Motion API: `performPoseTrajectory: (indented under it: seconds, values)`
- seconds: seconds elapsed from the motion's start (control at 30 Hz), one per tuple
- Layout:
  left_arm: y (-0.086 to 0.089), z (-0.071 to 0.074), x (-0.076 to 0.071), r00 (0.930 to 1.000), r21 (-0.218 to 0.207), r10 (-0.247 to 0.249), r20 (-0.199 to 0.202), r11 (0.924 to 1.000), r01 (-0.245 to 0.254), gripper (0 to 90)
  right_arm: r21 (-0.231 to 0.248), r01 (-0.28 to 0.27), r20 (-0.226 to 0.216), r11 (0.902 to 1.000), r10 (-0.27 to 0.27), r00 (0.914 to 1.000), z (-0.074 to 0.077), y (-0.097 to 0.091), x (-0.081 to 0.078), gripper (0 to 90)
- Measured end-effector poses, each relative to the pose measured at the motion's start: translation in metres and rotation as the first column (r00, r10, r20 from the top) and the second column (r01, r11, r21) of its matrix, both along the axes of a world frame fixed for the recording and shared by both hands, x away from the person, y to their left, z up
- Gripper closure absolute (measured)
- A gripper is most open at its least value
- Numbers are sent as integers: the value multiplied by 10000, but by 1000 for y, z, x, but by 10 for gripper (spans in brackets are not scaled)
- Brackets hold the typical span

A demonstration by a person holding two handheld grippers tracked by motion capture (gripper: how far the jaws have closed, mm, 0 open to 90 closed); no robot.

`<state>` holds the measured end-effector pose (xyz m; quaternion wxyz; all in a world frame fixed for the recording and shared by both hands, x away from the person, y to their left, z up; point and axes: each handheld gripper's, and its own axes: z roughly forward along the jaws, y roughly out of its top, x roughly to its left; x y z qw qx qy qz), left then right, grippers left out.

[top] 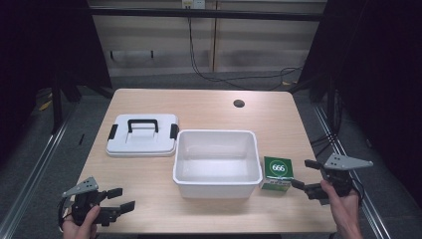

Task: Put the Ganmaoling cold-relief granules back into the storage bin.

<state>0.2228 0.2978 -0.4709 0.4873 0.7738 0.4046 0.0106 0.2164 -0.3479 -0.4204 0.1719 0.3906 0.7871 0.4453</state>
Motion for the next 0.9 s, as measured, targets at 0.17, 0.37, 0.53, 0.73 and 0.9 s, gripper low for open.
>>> performPoseTrajectory:
  seconds: [0.17,0.37,0.53,0.73,0.9]
  values:
    - [0,0,-1,10000,-15,-10,-13,10000,10,186,6,-49,-263,10000,49,9996,10,1,8,106]
    - [-1,0,0,10000,14,-40,-33,10000,40,186,-352,-185,-275,9992,175,9995,16,10,19,106]
    - [0,0,-1,10000,5,-11,-13,10000,11,186,-645,-831,-626,9944,791,9949,21,16,27,106]
    - [0,0,-1,10000,-16,16,21,10000,-16,186,-982,-691,-965,9928,596,9935,31,18,39,107]
    - [0,0,-1,10000,-22,12,15,10000,-12,186,-1147,-885,-1446,9895,715,9869,33,20,48,117]
